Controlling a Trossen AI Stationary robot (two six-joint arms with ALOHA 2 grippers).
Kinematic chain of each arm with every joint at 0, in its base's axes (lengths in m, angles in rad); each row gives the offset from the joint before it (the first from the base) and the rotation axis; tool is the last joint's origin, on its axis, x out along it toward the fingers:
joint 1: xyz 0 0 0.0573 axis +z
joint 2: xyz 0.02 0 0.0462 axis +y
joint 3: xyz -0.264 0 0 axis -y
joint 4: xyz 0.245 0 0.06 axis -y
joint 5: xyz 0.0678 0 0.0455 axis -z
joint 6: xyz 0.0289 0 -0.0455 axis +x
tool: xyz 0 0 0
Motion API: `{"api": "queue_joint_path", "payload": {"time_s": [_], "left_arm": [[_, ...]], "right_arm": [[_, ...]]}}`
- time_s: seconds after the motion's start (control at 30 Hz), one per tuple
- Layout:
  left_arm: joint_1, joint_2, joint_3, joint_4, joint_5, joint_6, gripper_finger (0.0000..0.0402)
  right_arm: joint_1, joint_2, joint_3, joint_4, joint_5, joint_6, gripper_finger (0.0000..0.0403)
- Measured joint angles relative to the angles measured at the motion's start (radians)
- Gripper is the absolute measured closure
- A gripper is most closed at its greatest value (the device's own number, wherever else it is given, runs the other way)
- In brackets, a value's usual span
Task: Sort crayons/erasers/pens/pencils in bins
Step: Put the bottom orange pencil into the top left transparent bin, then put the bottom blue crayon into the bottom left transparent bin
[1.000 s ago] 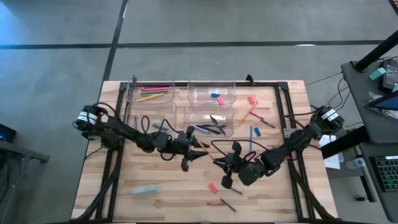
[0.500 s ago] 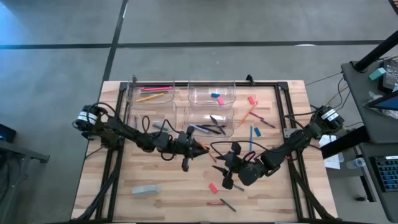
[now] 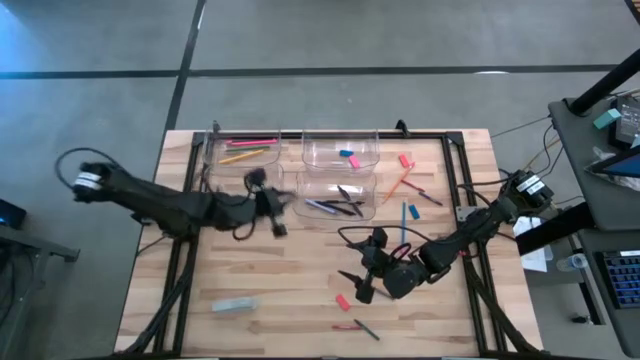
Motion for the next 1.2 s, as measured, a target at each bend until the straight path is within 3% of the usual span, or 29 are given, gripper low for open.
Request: {"api": "queue_joint_path", "payload": {"time_s": [0.07, 0.17, 0.3, 0.43, 0.57, 0.87, 1.0, 1.2], "left_arm": [[0.052, -0.055, 0.024, -0.183, -0.06, 0.049, 0.0391], [0.167, -0.104, 0.065, -0.396, -0.068, 0.065, 0.0389], [0.338, -0.106, 0.088, -0.543, -0.07, 0.137, 0.0388], [0.514, -0.047, 0.076, -0.542, -0.071, 0.325, 0.0388], [0.661, 0.048, 0.085, -0.539, -0.072, 0.409, 0.0387], [0.814, 0.225, 0.09, -0.45, -0.065, 0.5, 0.0382], [0.836, 0.244, 0.093, -0.434, -0.065, 0.528, 0.0336], [0.842, 0.204, 0.117, -0.435, -0.138, 0.537, 0.0218]], "right_arm": [[0.0, 0.0, 0.0, 0.0, 0.0, 0.0, 0.0063], [0.0, 0.0, 0.0, 0.0, 0.0, -0.001, 0.0068], [0.0, 0.0, 0.0, 0.0, 0.0, -0.007, 0.0073], [0.0, 0.0, 0.0, 0.0, 0.0, -0.007, 0.0073], [0.0, 0.0, 0.0, 0.0, -0.001, -0.008, 0.0074], [0.0, 0.0, 0.0, -0.001, -0.003, -0.014, 0.0072], [0.0, 0.0, 0.0, -0.003, -0.003, -0.018, 0.0072], [0.0, 0.0, 0.0, -0.022, -0.003, -0.019, 0.0071]]}}
